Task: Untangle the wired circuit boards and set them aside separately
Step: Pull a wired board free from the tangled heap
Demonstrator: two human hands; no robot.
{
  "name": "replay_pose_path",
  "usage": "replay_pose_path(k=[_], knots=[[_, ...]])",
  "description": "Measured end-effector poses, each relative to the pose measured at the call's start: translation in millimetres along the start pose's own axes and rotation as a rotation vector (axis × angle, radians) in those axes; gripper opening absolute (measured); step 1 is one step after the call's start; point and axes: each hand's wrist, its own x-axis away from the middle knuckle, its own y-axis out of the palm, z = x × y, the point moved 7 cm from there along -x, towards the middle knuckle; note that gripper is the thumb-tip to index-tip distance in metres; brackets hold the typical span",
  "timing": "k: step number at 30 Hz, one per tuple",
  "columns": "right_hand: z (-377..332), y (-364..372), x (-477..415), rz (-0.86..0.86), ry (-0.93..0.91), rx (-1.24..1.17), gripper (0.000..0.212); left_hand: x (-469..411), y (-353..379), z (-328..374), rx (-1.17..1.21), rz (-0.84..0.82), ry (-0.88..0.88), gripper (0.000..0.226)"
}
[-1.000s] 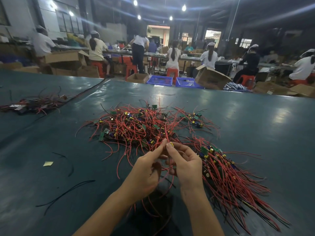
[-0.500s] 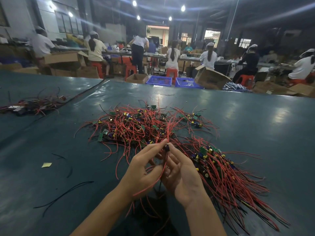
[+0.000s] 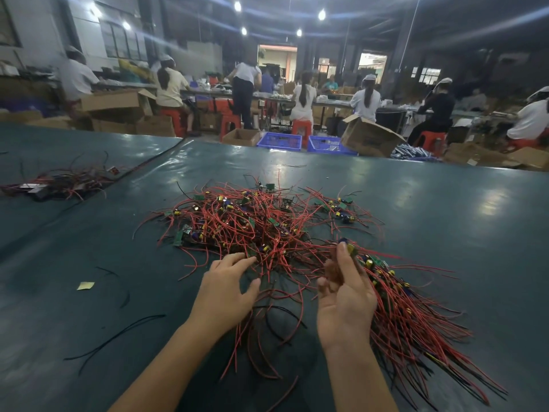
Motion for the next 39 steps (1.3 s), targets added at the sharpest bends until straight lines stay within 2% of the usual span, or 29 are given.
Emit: replay_pose_path(k=[3, 6, 10, 15, 17, 24, 29, 39], knots=[[-5, -16, -4, 0.165, -0.025, -0.052, 0.009, 0, 11, -11, -0.162, -0.079, -0.082, 0.059], [-4, -22, -6, 0.209, 0.006, -0.087, 0.010, 1, 23, -19, -0.277, -0.159, -0.118, 0.064], [3, -13, -9, 0.109, 0.082, -0.081, 0.034, 2, 33, -20, -0.288, -0.231, -0.104, 0.065], [6, -3, -9, -0.002, 0.095, 0.024, 0.015, 0, 26, -26, -0.339, -0.147, -0.141, 0.067], [9, -1, -8, -0.030, 0.132, 0.045, 0.014, -2, 23, -30, -0.323, -0.151, -0.165, 0.067], [17, 0, -8, -0.069, 0.187, 0.087, 0.021, -6, 12, -25, -0.144, -0.045, -0.209, 0.061], [22, 0, -8, -0.094, 0.188, 0.142, 0.020, -2, -4, -11, 0.059, 0.110, -0.154, 0.045], [54, 12, -4, -0.208, 0.226, 0.413, 0.015, 4, -34, 11, 0.312, 0.285, -0.100, 0.020]])
